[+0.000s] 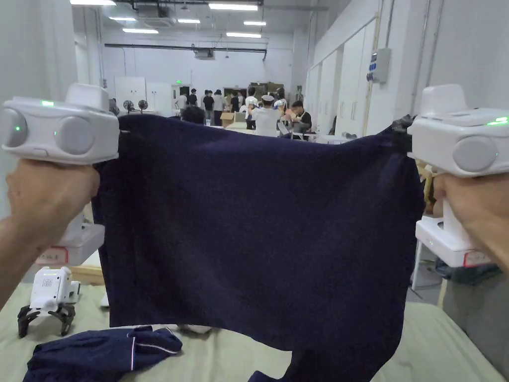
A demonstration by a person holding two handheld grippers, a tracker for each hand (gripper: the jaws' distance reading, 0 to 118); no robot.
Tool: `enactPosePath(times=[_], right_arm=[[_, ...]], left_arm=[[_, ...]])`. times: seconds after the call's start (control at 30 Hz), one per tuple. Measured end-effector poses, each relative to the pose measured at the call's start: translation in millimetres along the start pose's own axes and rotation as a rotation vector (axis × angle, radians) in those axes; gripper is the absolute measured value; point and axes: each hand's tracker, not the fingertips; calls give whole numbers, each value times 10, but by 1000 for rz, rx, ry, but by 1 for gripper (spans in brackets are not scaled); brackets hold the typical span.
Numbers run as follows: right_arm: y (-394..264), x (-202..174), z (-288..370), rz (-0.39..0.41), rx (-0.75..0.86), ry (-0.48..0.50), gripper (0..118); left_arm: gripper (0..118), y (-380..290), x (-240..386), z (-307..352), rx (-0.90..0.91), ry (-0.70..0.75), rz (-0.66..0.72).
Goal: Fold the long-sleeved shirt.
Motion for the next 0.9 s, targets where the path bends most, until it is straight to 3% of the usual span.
enactPosePath(times=[0.1,0.27,0.4,0.47,0.53,0.6,0.77,0.9], right_arm=[[-573,-12,193,21,-78,21,5],[-1384,17,698,-44,-187,45,5],[-1867,17,1265,-51,-232,60,5],[-2109,56,1510,-56,-261,70,5],[-2306,56,1847,-94,-270,95,5],[-2504,-13,2251,-59,-289,103,5],[-3218,-107,3062,-84,-443,149,5],[-3863,-229,3600,-157,-641,194,5]], left_arm=[[12,-609,78,125,-63,-40,30],[12,-1453,226,545,-153,-97,-14],[12,-2059,269,1021,-214,-126,62],[12,-2281,300,1231,-271,-145,-6],[12,-2464,271,1515,-261,-152,29],[12,-2716,247,1858,-276,-178,50],[12,-3485,182,2574,-405,-218,61],[12,-4245,79,2977,-594,-253,41]])
